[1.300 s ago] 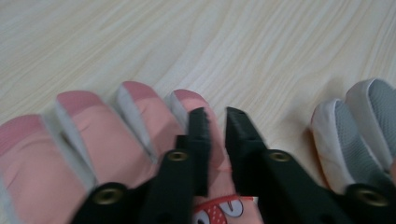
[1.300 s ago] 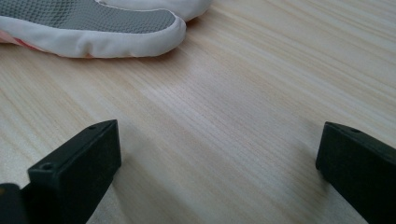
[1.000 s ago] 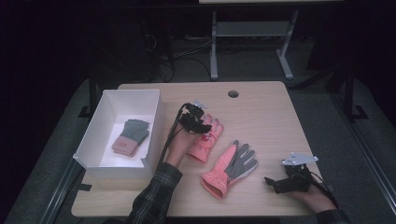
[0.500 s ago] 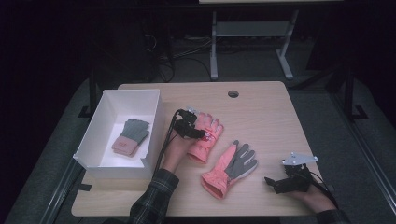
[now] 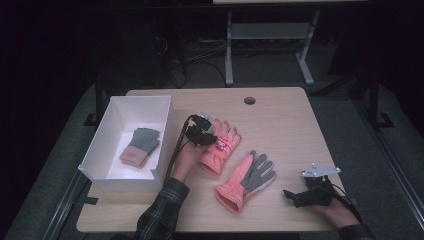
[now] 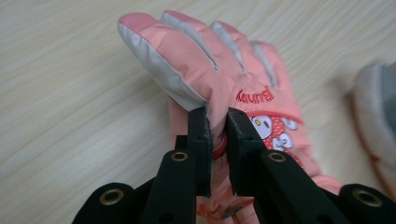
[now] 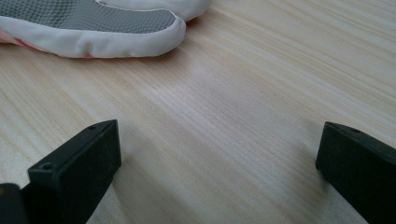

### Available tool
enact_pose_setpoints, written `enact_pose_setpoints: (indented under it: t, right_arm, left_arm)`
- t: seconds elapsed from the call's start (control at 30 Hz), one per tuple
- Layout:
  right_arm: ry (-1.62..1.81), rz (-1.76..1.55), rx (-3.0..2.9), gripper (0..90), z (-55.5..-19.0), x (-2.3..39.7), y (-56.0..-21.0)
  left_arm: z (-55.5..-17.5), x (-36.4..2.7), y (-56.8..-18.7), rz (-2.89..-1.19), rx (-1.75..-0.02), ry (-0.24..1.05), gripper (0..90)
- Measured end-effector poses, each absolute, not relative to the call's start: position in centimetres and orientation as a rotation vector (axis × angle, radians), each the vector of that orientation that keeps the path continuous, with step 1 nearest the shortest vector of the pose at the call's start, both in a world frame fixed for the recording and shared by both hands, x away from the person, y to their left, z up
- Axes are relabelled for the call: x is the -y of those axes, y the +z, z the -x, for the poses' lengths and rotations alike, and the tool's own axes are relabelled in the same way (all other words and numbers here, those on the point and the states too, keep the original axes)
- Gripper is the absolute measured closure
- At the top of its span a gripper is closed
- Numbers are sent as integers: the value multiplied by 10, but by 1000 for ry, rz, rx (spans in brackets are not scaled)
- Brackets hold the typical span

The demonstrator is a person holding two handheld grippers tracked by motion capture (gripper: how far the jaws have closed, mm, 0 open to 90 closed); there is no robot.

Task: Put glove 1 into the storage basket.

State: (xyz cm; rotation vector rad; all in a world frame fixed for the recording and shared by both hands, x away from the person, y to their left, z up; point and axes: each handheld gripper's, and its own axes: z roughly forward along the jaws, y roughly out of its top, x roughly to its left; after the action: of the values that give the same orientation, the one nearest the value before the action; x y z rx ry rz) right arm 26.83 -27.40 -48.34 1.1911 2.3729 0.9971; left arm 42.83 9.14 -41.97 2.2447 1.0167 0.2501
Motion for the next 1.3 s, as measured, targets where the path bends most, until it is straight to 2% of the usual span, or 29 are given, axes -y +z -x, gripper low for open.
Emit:
enact_pose_setpoints:
  t: [0.3, 0.6, 0.93, 1.3]
  right_arm:
    - [997, -1192, -2373, 0, -268, 274, -483]
    - [997, -1191, -2373, 0, -268, 274, -483]
    - [994, -1188, -2373, 0, -269, 274, -483]
    - [996, -1192, -2371, 0, -268, 274, -483]
  left_arm:
    - [-423, -90, -385, -2259, -906, 167, 809]
    - [-401, -94, -359, -2231, -755, 54, 808]
    - [-379, -87, -346, -2173, -673, -32, 808]
    - [-361, -62, -346, -2150, -612, -123, 808]
